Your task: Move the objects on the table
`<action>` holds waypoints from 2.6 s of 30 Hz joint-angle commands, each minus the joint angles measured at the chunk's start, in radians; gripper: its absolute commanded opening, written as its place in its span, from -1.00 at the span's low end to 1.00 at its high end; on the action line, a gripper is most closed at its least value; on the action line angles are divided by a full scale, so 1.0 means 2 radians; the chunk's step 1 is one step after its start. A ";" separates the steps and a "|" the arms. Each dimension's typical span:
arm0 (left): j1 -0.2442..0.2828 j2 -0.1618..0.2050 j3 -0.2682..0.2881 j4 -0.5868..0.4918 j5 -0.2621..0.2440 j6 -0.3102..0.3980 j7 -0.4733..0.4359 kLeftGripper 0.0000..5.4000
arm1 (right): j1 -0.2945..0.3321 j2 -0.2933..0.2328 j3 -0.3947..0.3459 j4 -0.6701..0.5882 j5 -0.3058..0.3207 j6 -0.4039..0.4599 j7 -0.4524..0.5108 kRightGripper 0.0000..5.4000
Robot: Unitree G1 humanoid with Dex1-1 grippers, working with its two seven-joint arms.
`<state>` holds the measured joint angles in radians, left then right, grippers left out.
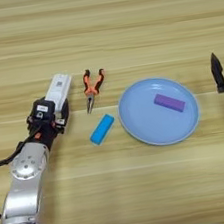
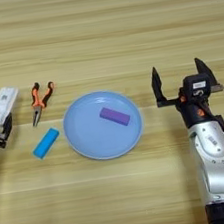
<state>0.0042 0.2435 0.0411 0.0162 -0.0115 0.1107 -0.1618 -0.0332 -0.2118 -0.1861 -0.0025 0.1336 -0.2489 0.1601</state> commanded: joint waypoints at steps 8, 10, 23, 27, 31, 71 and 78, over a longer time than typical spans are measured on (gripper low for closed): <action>0.037 -0.010 -0.006 -0.033 -0.006 0.041 -0.009 0.05 | -0.017 -0.001 -0.002 -0.005 0.009 0.001 0.001 1.00; 0.040 -0.010 -0.003 -0.035 -0.006 0.043 -0.010 0.05 | -0.020 0.000 -0.002 -0.005 0.009 0.001 0.000 1.00; 0.070 -0.021 -0.005 -0.048 -0.005 0.042 -0.007 0.05 | -0.030 -0.002 -0.006 -0.003 0.012 -0.006 0.001 1.00; 0.071 -0.024 -0.008 -0.046 -0.005 0.038 -0.007 0.05 | -0.031 -0.002 -0.007 -0.001 0.013 -0.008 0.003 1.00; 0.074 -0.026 -0.010 -0.047 -0.005 0.038 -0.006 0.05 | -0.031 -0.002 -0.008 0.001 0.014 -0.011 0.006 1.00; 0.061 -0.040 -0.073 -0.025 0.041 -0.072 -0.003 0.99 | -0.029 -0.009 -0.014 0.004 0.029 -0.017 0.030 1.00; 0.023 -0.046 -0.081 -0.003 0.056 -0.104 0.003 0.99 | -0.025 -0.014 -0.010 0.004 0.033 -0.017 0.045 1.00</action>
<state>0.0816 0.1607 -0.1140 -0.0122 0.0804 -0.0767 -0.1689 -0.0805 -0.2275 -0.2075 0.0062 0.1921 -0.2769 0.2335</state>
